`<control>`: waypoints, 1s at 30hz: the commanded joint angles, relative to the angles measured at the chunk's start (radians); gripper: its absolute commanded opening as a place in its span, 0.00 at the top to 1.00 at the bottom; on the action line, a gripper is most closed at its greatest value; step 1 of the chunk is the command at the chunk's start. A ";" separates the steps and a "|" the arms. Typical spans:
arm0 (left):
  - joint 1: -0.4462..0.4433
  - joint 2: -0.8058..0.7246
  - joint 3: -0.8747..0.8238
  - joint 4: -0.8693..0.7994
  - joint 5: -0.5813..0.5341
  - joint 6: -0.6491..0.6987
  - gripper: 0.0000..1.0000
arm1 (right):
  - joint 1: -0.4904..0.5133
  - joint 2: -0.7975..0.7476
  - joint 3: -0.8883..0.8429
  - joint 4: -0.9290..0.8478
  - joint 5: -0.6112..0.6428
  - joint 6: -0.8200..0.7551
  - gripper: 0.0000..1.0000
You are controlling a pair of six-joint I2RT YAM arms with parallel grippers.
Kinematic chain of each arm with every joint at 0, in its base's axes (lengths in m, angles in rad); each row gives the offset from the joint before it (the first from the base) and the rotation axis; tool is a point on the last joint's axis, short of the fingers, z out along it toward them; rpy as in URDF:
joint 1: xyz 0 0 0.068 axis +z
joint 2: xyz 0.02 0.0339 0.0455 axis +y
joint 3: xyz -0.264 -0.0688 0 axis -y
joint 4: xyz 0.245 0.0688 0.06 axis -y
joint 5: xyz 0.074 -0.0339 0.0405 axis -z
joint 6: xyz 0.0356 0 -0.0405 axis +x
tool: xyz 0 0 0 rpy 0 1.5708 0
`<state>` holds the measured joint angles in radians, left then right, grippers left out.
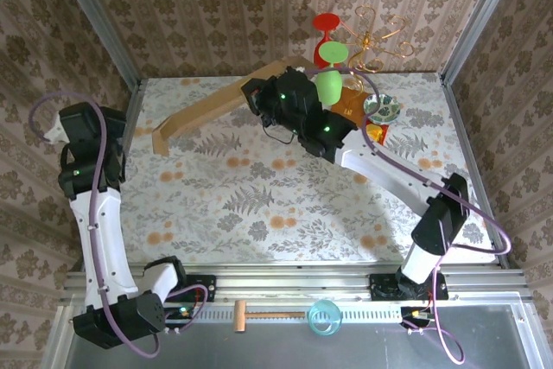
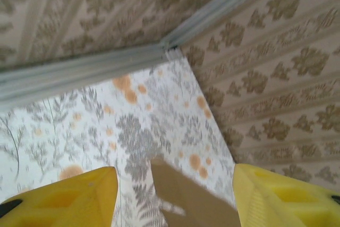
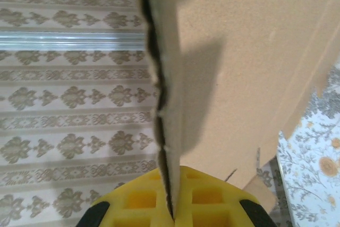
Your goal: Fold the paper box
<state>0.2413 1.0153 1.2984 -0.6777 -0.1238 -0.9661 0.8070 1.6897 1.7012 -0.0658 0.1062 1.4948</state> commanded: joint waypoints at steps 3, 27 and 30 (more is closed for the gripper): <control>0.021 0.053 0.105 -0.055 -0.067 0.090 0.40 | 0.045 -0.097 0.180 -0.236 0.162 -0.010 1.00; -0.164 0.213 0.280 -0.252 0.292 0.151 0.43 | -0.041 0.109 0.004 -0.126 0.208 0.281 1.00; -0.224 0.209 0.252 -0.243 0.338 0.125 0.43 | -0.042 0.084 -0.084 -0.078 0.212 0.296 1.00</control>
<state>0.0597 1.2388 1.5780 -0.8951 0.1287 -0.8261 0.7593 1.8465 1.6684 -0.2466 0.2771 1.7542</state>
